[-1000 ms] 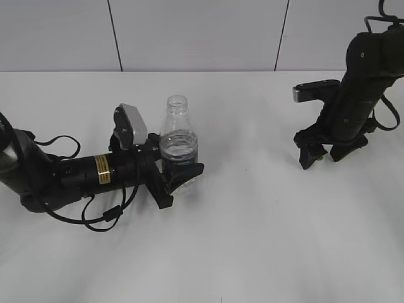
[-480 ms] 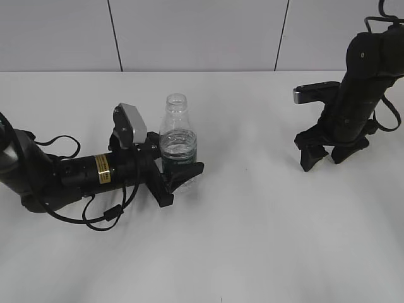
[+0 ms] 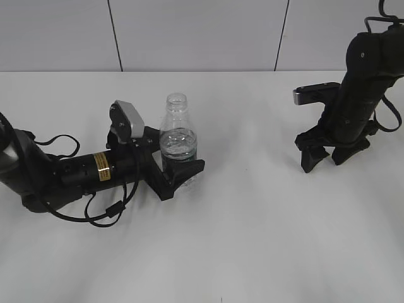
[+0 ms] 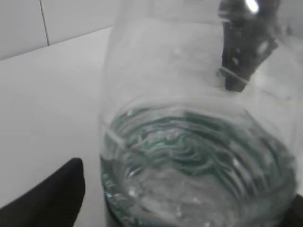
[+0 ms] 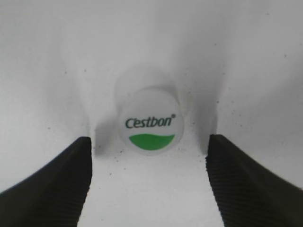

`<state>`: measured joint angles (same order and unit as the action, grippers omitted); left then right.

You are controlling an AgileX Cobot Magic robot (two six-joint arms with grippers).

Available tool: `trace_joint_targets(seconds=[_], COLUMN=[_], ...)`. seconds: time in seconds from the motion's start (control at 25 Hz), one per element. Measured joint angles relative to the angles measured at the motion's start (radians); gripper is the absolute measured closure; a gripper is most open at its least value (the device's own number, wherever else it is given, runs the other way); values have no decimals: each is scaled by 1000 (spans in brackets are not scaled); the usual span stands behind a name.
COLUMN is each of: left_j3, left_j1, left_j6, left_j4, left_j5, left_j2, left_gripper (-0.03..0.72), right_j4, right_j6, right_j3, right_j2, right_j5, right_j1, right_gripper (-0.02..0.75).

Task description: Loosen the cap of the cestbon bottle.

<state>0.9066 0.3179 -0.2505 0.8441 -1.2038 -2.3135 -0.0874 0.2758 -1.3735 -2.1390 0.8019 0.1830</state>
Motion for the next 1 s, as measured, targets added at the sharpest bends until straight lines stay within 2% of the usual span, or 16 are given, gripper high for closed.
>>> trace_joint_targets(seconds=[0.32, 1.0], left_j3=[0, 0], left_j1=[0, 0], left_j6=[-39, -137], left_j4=[18, 22], left_j5=[1, -2], left_j2=[41, 303], left_gripper=[122, 119], right_j4=[0, 4], right_j6=[1, 5], right_j3=[0, 0], right_j2=[0, 0], right_j5=[0, 2], right_j1=[0, -1], right_gripper=[168, 169])
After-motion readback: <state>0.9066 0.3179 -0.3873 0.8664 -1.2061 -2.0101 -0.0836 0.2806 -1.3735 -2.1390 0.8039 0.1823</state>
